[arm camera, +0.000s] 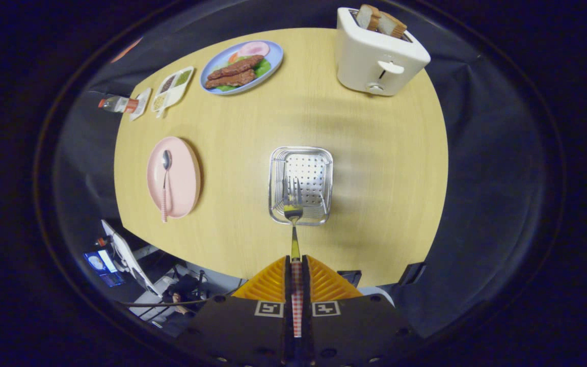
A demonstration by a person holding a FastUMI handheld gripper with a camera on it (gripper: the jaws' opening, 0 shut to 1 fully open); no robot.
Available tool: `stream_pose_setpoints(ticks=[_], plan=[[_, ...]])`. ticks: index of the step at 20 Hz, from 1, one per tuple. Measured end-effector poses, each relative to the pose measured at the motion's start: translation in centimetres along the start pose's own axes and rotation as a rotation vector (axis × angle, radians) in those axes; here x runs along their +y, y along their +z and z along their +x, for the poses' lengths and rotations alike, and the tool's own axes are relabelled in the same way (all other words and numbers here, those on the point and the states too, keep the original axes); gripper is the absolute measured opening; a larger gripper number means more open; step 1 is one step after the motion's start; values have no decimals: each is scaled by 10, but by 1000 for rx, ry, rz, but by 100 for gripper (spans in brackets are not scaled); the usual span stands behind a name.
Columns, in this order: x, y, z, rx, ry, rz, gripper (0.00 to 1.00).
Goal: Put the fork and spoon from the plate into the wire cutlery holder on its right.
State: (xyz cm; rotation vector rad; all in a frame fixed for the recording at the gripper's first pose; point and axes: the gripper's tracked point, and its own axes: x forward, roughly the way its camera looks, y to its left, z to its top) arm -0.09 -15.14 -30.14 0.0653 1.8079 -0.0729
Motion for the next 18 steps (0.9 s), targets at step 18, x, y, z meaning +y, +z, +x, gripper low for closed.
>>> stream_pose_setpoints(ticks=[18], plan=[[6,52,50,153,-95,81,11]])
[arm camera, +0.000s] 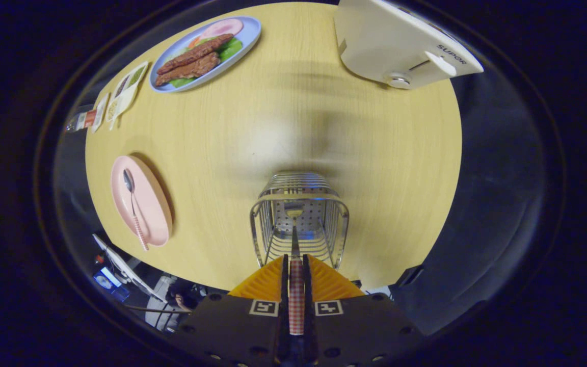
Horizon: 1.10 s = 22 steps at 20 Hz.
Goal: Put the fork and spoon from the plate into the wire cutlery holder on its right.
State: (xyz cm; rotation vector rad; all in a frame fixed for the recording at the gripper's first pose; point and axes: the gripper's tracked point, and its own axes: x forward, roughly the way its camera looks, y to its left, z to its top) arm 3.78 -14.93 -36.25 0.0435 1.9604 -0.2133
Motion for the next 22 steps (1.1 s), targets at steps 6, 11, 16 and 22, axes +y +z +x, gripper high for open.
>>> stream_pose_setpoints(ticks=[6,11,16,22], plan=[[4,4,4,-110,27,-28,10],[7,4,-28,-319,-31,-30,14],[36,-5,-64,-544,-52,-32,30],[98,-21,-88,-806,-56,-127,57]])
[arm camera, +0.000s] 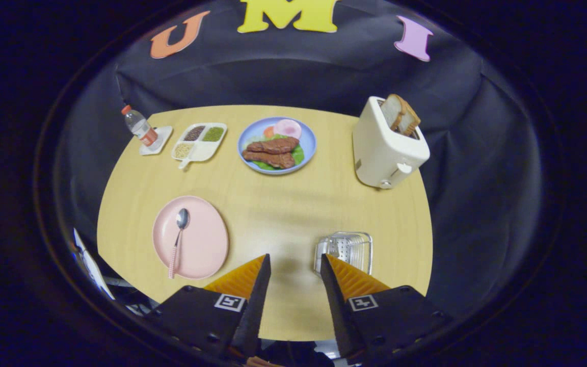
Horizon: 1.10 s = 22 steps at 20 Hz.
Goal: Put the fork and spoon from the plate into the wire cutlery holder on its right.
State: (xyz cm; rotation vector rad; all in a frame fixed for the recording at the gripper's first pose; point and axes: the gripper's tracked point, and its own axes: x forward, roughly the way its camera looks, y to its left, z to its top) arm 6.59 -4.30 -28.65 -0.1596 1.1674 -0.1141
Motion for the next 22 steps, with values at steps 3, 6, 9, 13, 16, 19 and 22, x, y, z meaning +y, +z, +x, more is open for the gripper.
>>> stream_pose_setpoints(ticks=[3,6,9,13,16,19,22], plan=[[42,-3,-3,-62,25,-11,76],[85,-10,7,-78,71,6,88],[120,-21,27,-73,74,46,99],[175,-35,46,-101,128,37,98],[203,-52,64,-97,130,38,97],[223,-70,87,-53,115,67,96],[236,-76,101,-55,98,85,88]])
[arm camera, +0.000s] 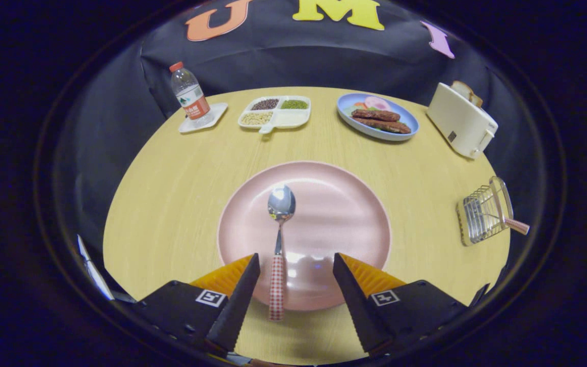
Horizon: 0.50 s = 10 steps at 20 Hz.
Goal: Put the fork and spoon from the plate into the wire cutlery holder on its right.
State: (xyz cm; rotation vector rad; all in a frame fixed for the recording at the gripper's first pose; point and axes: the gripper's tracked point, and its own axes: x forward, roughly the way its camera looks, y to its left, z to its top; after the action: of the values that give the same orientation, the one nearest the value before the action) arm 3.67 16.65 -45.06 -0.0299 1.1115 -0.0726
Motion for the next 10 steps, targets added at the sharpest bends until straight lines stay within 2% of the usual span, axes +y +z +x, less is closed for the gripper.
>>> stream_pose_setpoints(ticks=[2,6,9,10], plan=[[4,-1,4,-18,-11,-6,74],[8,-9,13,-20,-20,-23,54],[11,-18,19,-9,-23,-16,48],[11,-17,17,-14,-16,-10,40]])
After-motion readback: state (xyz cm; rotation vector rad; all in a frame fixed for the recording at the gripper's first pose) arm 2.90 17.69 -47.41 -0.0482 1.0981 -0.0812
